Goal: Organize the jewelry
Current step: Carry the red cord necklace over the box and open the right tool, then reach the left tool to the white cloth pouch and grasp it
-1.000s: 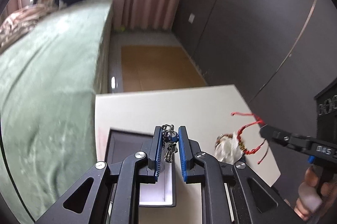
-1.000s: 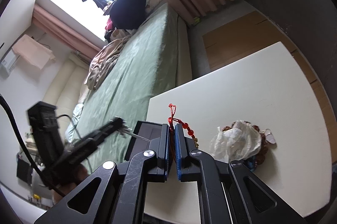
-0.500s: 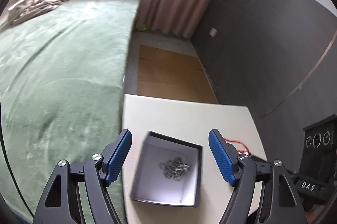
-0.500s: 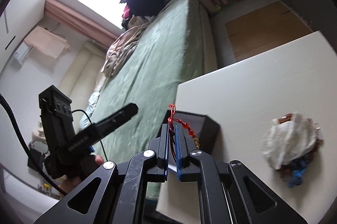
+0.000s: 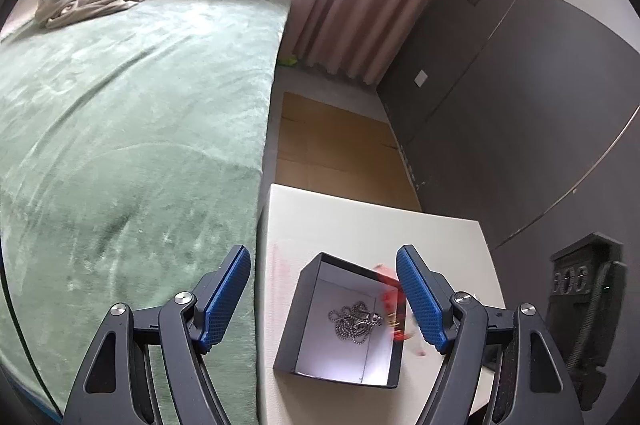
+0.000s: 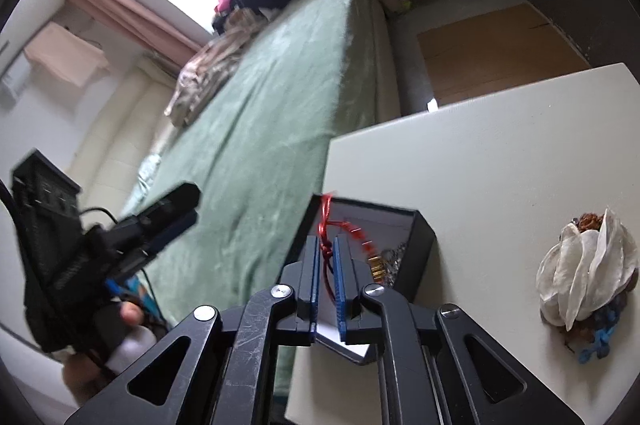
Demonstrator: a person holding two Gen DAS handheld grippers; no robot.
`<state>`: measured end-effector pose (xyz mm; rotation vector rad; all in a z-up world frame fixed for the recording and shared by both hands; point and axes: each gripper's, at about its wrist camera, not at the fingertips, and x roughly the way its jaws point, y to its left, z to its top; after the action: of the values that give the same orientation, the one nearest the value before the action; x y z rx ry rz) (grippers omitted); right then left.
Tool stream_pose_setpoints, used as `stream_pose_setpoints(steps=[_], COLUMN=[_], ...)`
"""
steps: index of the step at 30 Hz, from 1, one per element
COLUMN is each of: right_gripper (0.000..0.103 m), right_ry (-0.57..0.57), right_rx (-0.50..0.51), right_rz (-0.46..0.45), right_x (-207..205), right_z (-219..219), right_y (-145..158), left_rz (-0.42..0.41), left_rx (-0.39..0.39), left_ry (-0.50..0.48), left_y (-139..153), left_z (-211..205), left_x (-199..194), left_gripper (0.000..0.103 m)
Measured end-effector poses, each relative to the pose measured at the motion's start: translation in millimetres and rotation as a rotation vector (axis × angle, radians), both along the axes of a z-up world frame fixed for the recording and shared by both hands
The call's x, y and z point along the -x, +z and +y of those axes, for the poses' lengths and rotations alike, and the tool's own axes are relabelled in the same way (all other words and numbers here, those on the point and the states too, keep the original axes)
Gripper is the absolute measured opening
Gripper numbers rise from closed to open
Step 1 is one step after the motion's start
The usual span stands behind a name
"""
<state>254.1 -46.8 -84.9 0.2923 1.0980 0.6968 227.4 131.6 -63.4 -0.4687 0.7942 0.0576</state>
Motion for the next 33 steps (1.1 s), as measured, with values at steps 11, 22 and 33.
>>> stream_pose_setpoints(steps=[11,22,33], right_gripper=[0.046,0.067,0.067], right_ry=[-0.114,-0.235,-0.359], right_rx=[-0.013,-0.023,-0.002], right_rz=[-0.009,-0.035,0.048], right_x=[2,12,10], right_z=[-59,-144,-208], right_y=[18,45,31], left_rz=[-0.004,-0.028,0.011], left_rx=[-0.013,-0.030,-0.027], left_ry=[-0.043,-0.168,-0.324], left_y=[0,3,-12], left_z=[-15,-69,-143], left_x=[-7,-16,-35], left_gripper=[0.076,0.076,0.076])
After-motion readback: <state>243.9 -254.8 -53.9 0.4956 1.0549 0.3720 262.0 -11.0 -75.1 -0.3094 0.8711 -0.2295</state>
